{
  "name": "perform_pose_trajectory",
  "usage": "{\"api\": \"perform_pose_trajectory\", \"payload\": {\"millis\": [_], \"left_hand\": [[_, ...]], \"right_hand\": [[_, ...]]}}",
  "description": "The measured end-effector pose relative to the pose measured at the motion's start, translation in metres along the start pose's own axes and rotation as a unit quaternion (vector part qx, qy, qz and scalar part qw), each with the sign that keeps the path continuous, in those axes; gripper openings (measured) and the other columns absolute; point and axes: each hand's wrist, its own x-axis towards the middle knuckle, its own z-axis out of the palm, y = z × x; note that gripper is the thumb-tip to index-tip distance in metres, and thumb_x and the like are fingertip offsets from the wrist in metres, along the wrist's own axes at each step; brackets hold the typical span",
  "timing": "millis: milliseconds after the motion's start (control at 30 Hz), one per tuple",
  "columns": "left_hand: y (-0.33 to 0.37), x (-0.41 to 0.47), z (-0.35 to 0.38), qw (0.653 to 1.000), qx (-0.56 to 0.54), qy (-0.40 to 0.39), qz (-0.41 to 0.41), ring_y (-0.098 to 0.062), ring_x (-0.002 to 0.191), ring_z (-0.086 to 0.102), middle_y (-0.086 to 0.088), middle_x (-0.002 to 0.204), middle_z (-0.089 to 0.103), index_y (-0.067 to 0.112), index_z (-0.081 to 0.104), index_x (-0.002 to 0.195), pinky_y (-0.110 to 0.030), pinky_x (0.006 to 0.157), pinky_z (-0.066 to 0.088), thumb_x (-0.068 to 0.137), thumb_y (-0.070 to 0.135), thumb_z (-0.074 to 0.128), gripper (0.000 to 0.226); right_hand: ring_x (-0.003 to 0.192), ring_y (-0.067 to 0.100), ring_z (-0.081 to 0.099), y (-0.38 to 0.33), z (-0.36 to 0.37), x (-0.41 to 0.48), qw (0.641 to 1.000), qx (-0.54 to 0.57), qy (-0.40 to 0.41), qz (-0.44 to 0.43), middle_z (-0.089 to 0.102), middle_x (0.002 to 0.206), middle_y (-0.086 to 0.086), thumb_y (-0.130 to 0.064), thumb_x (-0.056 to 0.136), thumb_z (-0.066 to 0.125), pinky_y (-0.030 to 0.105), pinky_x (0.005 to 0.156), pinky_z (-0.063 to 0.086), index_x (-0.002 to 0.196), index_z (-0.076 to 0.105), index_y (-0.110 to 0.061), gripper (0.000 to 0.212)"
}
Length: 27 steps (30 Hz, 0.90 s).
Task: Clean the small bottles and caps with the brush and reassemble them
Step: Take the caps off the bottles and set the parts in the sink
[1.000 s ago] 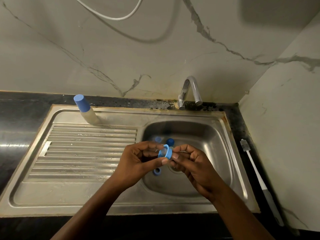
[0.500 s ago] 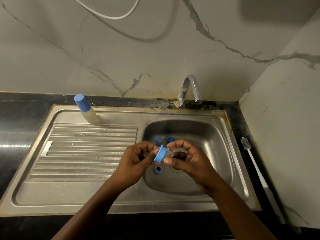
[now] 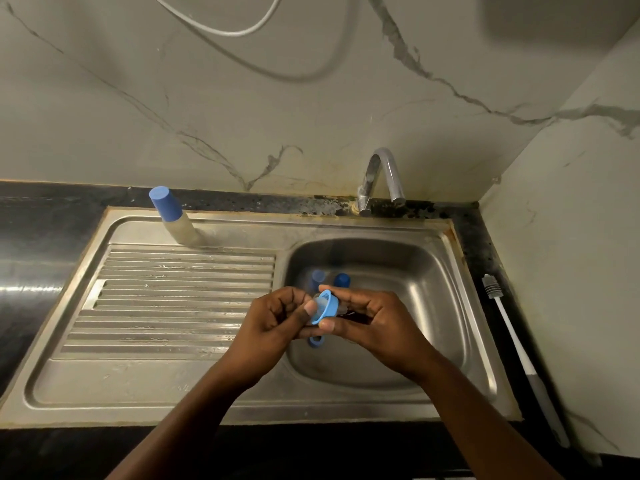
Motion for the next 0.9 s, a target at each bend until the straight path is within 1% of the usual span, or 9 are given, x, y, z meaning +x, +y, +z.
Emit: {"api": "perform_pose_trajectory", "payload": {"millis": [133,200,300,400,467,600,733,833,900], "left_hand": [[-0.002,-0.003,0.001,0.997,-0.069,0.001,-0.025,-0.041,0.095,0.077,-0.023,0.097,0.075,-0.007,0.066,0.106,-0.034,0.081,0.064,0.103,0.018,0.059,0.025],[-0.004,-0.004,0.004,0.996,-0.080,-0.006,-0.032,-0.040,0.098,0.076,-0.025,0.100,0.075,-0.007,0.066,0.108,-0.034,0.082,0.064,0.102,0.021,0.059,0.029],[-0.008,-0.005,0.008,0.991,-0.124,-0.021,-0.046,-0.040,0.104,0.076,-0.027,0.109,0.075,-0.008,0.064,0.113,-0.039,0.090,0.064,0.101,0.021,0.057,0.032],[-0.006,-0.006,-0.005,0.969,-0.236,0.029,-0.060,-0.044,0.114,0.072,-0.031,0.124,0.071,-0.011,0.060,0.124,-0.041,0.094,0.063,0.102,0.015,0.049,0.035],[-0.005,-0.007,-0.022,0.972,-0.224,0.050,-0.056,-0.045,0.120,0.069,-0.030,0.127,0.070,-0.012,0.057,0.124,-0.044,0.099,0.060,0.104,0.013,0.047,0.034],[-0.007,-0.010,-0.035,0.987,-0.142,0.037,-0.070,-0.044,0.120,0.070,-0.029,0.121,0.072,-0.010,0.058,0.113,-0.049,0.102,0.057,0.104,0.015,0.051,0.028],[-0.011,-0.011,-0.028,0.984,-0.145,0.059,-0.084,-0.045,0.116,0.071,-0.027,0.107,0.075,-0.003,0.063,0.099,-0.046,0.100,0.059,0.100,0.014,0.058,0.018],[-0.018,-0.012,-0.019,0.984,-0.134,0.066,-0.095,-0.044,0.113,0.072,-0.018,0.093,0.075,-0.005,0.063,0.097,-0.042,0.098,0.061,0.099,0.013,0.061,0.018],[-0.023,-0.012,-0.015,0.985,-0.121,0.075,-0.102,-0.043,0.112,0.073,-0.022,0.096,0.075,-0.006,0.064,0.098,-0.042,0.097,0.061,0.100,0.011,0.062,0.018]], "right_hand": [[0.118,0.017,0.071,0.000,-0.012,0.002,1.000,-0.009,-0.025,-0.008,0.075,0.125,-0.003,-0.010,0.086,0.084,0.044,0.104,0.056,0.135,0.067,-0.010,0.052],[0.118,0.019,0.071,0.000,-0.017,0.003,0.999,-0.019,-0.040,-0.014,0.075,0.126,0.000,-0.009,0.085,0.084,0.045,0.104,0.056,0.135,0.067,-0.009,0.053],[0.116,0.021,0.072,-0.002,-0.026,0.005,0.997,-0.044,-0.063,-0.025,0.075,0.124,0.001,-0.008,0.084,0.085,0.042,0.101,0.058,0.134,0.068,-0.009,0.052],[0.113,0.019,0.073,-0.002,-0.050,0.004,0.998,-0.046,-0.030,-0.006,0.076,0.121,-0.002,-0.005,0.081,0.085,0.039,0.098,0.059,0.131,0.069,-0.011,0.052],[0.111,0.017,0.074,0.000,-0.068,0.001,0.998,-0.055,-0.019,0.017,0.077,0.119,-0.004,-0.005,0.082,0.085,0.036,0.097,0.059,0.130,0.070,-0.013,0.051],[0.109,0.015,0.074,0.011,-0.074,0.001,0.995,-0.057,-0.048,0.069,0.079,0.114,-0.003,-0.006,0.084,0.084,0.028,0.095,0.059,0.132,0.069,-0.016,0.051],[0.104,0.013,0.075,0.039,-0.067,0.007,0.991,-0.074,-0.040,0.103,0.079,0.112,-0.004,-0.014,0.081,0.089,0.024,0.090,0.058,0.130,0.071,-0.022,0.053],[0.097,0.011,0.076,0.071,-0.062,0.016,0.984,-0.114,-0.037,0.130,0.077,0.109,-0.003,-0.026,0.075,0.094,0.027,0.086,0.061,0.124,0.071,-0.029,0.054],[0.094,0.009,0.074,0.096,-0.059,0.024,0.975,-0.163,-0.040,0.144,0.075,0.105,-0.004,-0.031,0.071,0.096,0.025,0.082,0.061,0.114,0.070,-0.031,0.050]]}}
